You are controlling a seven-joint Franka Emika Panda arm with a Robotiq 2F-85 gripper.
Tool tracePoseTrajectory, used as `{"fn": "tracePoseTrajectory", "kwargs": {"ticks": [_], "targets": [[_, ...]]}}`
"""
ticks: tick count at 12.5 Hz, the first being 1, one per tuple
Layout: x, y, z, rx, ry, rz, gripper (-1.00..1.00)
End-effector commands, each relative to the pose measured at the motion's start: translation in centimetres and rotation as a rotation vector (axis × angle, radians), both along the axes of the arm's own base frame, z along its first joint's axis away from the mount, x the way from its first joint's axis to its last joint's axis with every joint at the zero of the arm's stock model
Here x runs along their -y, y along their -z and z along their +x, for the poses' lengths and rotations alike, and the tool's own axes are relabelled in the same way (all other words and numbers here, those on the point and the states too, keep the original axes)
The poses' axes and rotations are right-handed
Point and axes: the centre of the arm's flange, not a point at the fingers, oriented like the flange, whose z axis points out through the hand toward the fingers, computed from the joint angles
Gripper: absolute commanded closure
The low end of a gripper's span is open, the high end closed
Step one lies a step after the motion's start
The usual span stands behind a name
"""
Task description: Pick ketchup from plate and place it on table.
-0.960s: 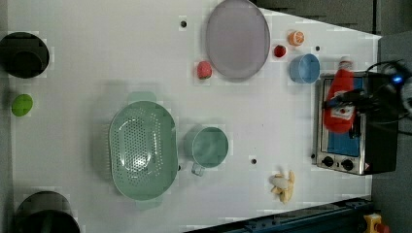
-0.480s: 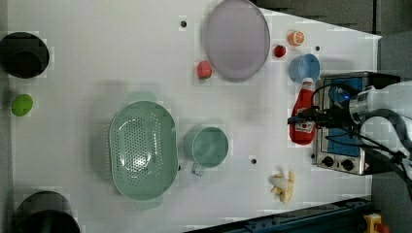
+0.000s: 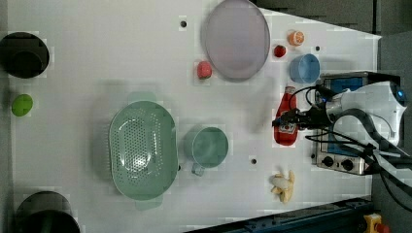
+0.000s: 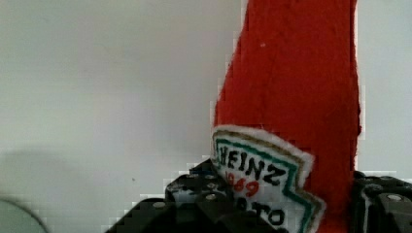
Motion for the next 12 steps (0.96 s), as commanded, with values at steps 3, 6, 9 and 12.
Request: {"fn": "tracePoseTrajectory", "kwargs": {"ticks": [3, 6, 9, 12], "targets": [[0.1, -4.7, 2.6, 0.145, 0.051, -0.017, -0.89], [-0.3, -9.1, 3.5, 0.166, 0.046, -0.015, -1.00], [-0.9, -18.3, 5.6, 0.263, 0.152, -0.033, -1.00], [-1.6, -27.8, 5.8, 0.278, 0.375, -0.056, -1.00]]}}
